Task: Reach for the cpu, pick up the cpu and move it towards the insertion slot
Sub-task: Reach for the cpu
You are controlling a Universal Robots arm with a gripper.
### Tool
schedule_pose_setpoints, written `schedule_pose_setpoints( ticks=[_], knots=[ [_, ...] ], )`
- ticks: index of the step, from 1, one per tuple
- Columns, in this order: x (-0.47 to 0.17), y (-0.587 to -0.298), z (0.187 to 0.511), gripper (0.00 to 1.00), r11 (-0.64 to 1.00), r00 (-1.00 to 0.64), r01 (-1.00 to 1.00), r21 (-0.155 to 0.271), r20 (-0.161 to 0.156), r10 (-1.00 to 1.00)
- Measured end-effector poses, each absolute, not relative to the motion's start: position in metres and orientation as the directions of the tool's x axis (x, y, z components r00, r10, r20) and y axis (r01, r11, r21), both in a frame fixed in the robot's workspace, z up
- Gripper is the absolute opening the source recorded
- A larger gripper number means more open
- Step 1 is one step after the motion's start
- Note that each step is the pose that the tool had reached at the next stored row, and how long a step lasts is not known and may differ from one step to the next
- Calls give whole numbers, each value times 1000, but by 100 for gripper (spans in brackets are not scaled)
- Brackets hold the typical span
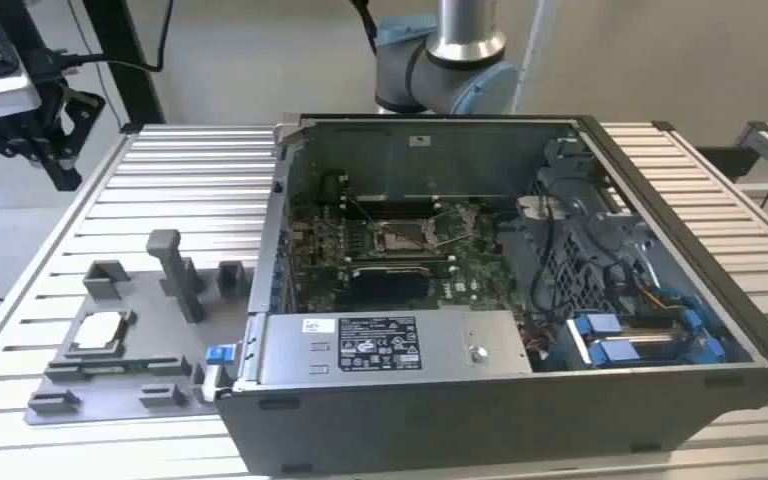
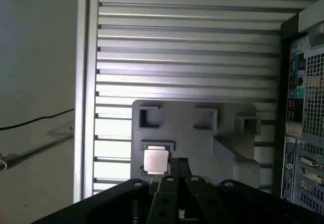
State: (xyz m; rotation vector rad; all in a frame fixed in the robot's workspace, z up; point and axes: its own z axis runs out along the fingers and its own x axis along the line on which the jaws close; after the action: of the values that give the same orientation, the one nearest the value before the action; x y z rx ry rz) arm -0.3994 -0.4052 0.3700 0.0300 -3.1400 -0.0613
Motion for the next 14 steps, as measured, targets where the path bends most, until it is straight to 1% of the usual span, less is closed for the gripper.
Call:
schedule_pose_setpoints(
  ticks=[14],
  knots=[
    [-400, -406, 370, 0, 999, -1000, -19, 38, 1, -19]
  ],
)
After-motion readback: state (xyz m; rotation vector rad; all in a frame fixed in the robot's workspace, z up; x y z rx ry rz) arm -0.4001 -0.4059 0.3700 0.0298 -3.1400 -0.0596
